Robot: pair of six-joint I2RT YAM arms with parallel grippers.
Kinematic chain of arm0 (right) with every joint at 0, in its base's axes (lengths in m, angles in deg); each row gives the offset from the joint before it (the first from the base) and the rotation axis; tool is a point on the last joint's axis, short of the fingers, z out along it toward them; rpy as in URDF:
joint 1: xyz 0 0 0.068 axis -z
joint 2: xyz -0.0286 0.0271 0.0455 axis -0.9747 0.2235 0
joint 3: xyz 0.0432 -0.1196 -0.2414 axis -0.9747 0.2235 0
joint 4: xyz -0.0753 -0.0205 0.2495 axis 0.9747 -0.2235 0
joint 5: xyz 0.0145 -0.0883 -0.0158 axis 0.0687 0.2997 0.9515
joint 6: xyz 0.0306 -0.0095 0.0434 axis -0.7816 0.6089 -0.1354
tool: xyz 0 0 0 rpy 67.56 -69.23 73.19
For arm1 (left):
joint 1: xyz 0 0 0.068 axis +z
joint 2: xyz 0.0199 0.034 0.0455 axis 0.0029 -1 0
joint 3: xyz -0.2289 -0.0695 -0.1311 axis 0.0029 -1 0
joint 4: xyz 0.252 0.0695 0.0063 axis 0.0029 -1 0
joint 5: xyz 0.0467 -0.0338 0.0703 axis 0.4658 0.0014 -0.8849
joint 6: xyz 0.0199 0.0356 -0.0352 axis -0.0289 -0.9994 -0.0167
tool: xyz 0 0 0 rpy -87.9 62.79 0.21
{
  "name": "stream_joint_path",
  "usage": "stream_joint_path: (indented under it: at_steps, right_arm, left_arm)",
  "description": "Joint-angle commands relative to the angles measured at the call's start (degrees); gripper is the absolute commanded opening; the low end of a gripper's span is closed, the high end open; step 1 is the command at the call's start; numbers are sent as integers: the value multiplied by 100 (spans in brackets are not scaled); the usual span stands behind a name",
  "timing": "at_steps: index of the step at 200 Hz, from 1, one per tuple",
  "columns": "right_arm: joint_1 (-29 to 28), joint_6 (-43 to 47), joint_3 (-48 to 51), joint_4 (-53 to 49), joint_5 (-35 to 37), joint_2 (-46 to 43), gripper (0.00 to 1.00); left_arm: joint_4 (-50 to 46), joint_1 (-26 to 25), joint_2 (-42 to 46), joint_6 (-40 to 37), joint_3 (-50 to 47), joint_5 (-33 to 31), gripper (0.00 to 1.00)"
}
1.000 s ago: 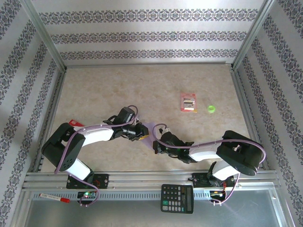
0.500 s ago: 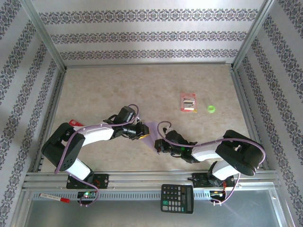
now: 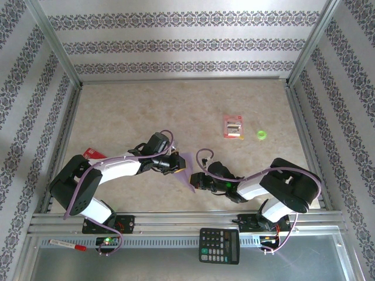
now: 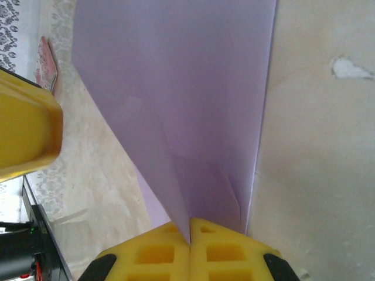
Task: Fold a paper plane with a square sheet of paper (pick it up from the middle)
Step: Fourth fold the wing at the center of the table.
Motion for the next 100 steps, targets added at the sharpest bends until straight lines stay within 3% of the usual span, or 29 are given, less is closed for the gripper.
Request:
stream_joint_path:
  at_steps: [1,100]
  right_arm:
    - [71,-178,175,384,-82,120,0]
    - [92,-285,352,579,80,305,2]
  left_arm:
    - [-16,-100,-148,-101,123,-67,10]
    - [-107,-166,-896,-351,694,108,10]
